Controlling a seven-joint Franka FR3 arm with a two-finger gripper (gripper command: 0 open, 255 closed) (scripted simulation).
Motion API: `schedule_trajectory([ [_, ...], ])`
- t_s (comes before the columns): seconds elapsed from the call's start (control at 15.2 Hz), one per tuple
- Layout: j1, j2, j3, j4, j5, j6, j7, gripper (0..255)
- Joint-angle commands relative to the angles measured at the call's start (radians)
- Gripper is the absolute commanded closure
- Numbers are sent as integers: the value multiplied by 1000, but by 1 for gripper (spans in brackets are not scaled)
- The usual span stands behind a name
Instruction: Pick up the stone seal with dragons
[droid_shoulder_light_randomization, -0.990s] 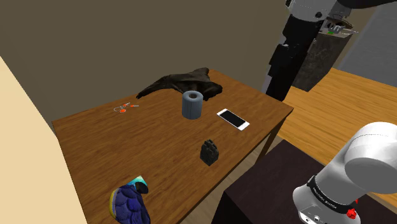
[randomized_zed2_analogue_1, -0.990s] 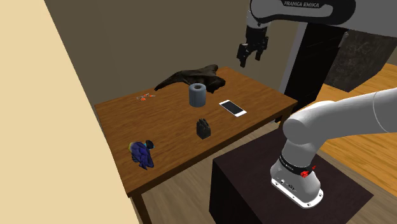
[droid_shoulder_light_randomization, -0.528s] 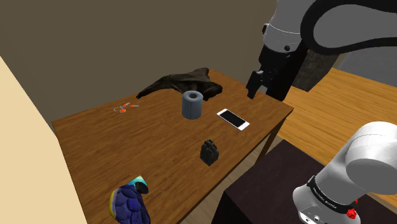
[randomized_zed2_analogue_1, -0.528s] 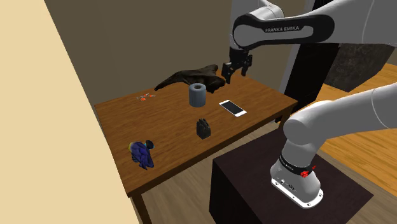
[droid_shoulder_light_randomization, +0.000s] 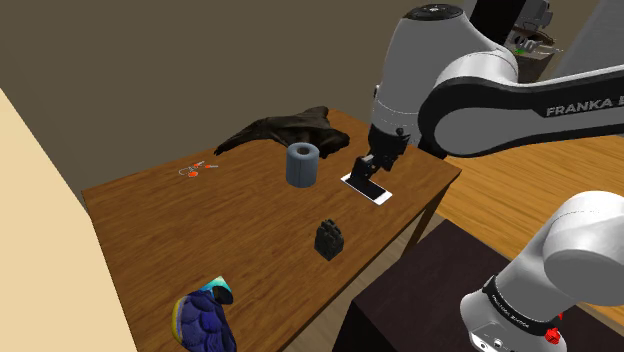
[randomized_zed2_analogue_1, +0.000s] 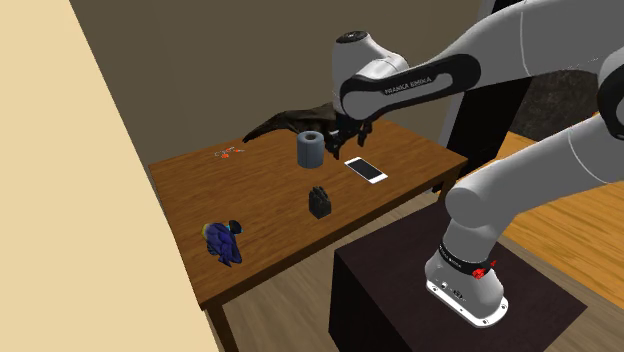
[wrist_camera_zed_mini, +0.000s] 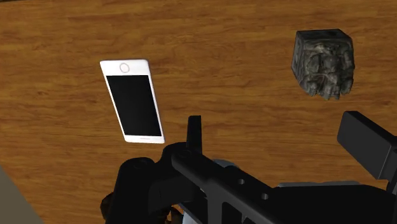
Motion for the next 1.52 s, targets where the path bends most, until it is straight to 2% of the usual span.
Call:
schedule_trajectory([
  [0.0,-7,61,51,-7,-6,65,61,0],
  [0.2,-32,165,129,0,-38,152,156,0],
  [0.4,-73,285,211,21,-104,231,271,0],
  [0.66,-143,475,318,76,-276,307,475,0],
  [1.12,-167,585,330,63,-420,382,597,0],
  [1.32,-168,595,329,62,-434,387,609,0],
  [1.39,-168,596,329,62,-436,388,610,255],
  [1.45,-168,596,329,62,-436,388,610,255],
])
